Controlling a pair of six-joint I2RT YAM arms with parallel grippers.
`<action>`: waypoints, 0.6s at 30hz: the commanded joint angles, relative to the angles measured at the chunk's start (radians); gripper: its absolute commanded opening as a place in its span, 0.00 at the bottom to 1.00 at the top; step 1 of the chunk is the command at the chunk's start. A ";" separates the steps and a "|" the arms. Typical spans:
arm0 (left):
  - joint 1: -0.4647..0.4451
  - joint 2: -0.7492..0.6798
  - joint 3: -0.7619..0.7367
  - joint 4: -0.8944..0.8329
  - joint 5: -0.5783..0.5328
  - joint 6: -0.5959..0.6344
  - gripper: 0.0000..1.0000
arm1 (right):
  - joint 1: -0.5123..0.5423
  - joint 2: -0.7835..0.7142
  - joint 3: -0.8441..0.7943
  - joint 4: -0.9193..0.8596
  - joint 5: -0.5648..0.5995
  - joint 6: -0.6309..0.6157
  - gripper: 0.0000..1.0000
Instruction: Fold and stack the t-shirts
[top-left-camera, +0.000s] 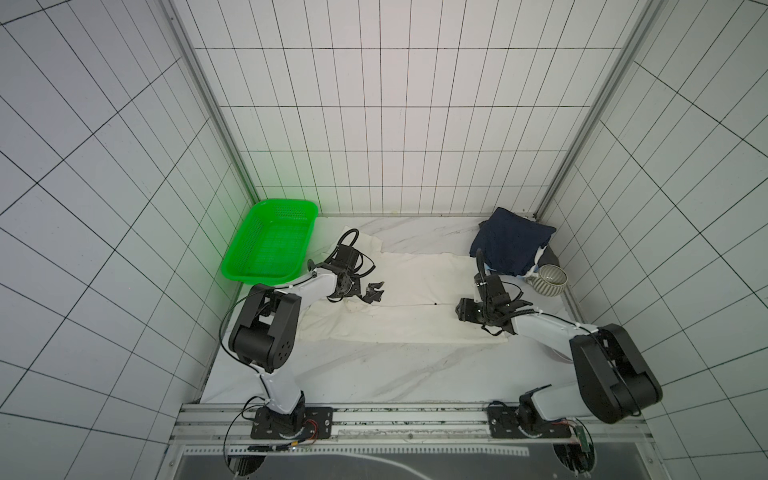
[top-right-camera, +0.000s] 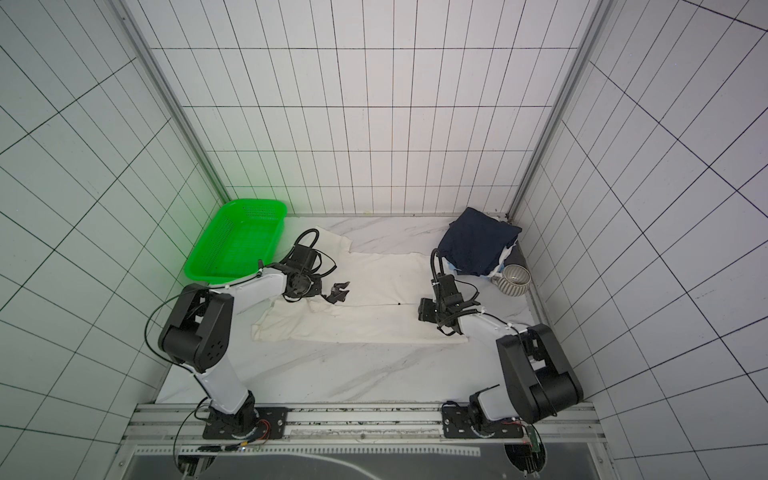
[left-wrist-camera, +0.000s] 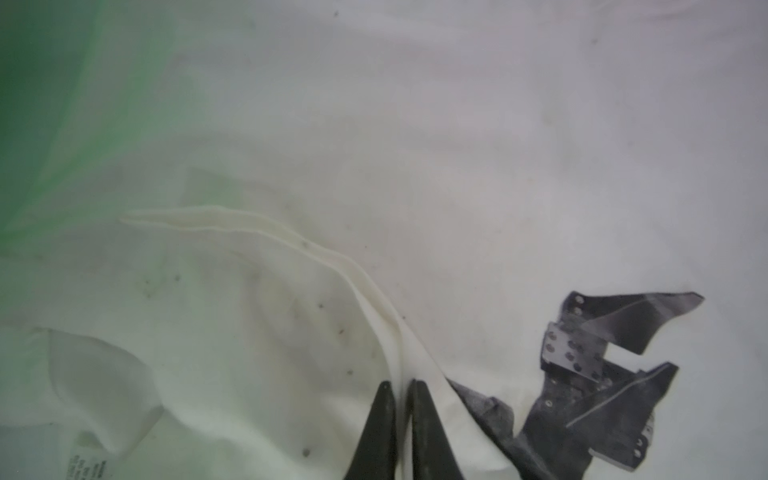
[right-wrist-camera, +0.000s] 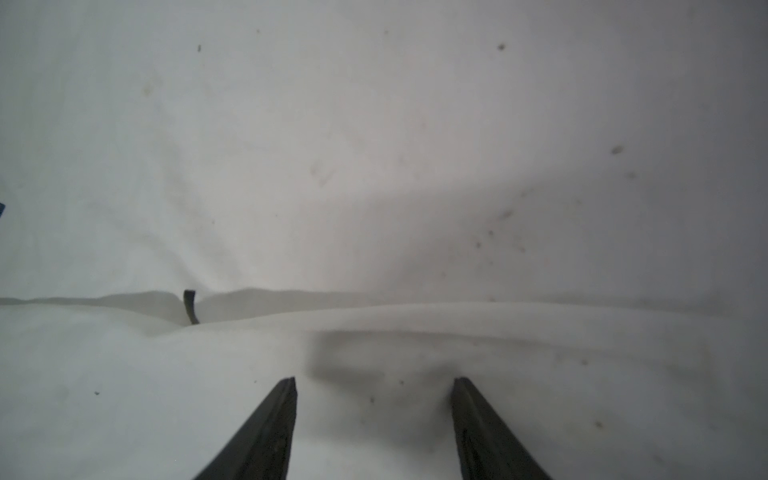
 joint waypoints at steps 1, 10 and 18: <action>-0.025 -0.016 0.032 -0.017 -0.020 0.015 0.00 | -0.005 0.007 -0.047 -0.012 -0.010 -0.007 0.61; -0.029 0.049 0.086 -0.018 0.007 0.012 0.00 | 0.002 -0.048 -0.032 -0.051 -0.007 -0.009 0.61; -0.030 0.117 0.175 -0.036 0.017 0.012 0.00 | 0.077 -0.081 -0.026 -0.055 0.004 0.000 0.64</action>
